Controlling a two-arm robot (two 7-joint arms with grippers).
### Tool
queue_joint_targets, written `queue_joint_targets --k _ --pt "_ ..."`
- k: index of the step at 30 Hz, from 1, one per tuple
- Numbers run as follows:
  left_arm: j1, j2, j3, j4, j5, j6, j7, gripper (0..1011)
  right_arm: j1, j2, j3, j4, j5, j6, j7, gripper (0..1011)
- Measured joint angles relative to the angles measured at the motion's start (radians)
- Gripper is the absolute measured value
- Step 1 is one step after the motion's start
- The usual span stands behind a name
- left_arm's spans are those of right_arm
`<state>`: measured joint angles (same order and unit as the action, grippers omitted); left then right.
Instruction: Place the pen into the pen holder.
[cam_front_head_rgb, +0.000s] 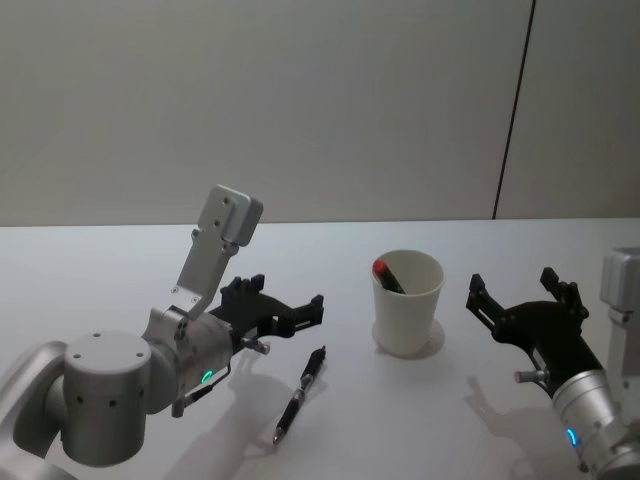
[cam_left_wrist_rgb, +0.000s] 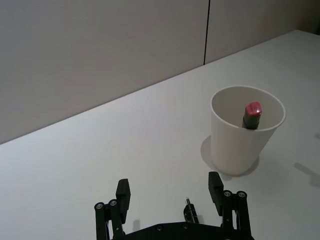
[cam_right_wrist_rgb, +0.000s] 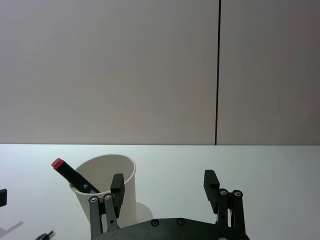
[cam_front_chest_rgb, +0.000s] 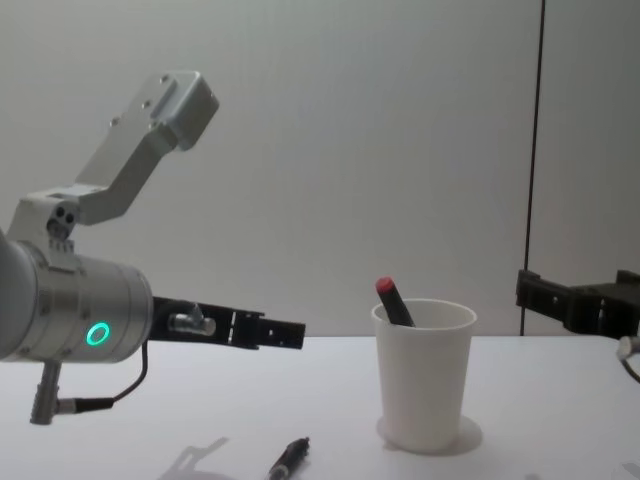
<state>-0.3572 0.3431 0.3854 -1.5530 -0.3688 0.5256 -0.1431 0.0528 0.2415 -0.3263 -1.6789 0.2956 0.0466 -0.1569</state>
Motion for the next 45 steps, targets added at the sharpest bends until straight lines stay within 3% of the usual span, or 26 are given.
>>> queue_joint_targets --k 14,23,31,45 --pt "-0.015 -0.012 -0.007 0.03 -0.041 0.136 -0.006 1003 0.0 0.0 0.0 0.0 0.0 0.0 0.0 1002" --pt "-0.018 -0.024 0.001 0.043 -0.043 0.216 0.013 1003 0.0 0.0 0.0 0.0 0.0 0.0 0.0 1002" --pt "-0.022 -0.039 0.015 0.054 -0.025 0.284 0.036 1003 0.0 0.0 0.0 0.0 0.0 0.0 0.0 1002" --pt "-0.02 -0.056 0.033 0.055 0.028 0.353 0.081 1003 0.0 0.0 0.0 0.0 0.0 0.0 0.0 1002"
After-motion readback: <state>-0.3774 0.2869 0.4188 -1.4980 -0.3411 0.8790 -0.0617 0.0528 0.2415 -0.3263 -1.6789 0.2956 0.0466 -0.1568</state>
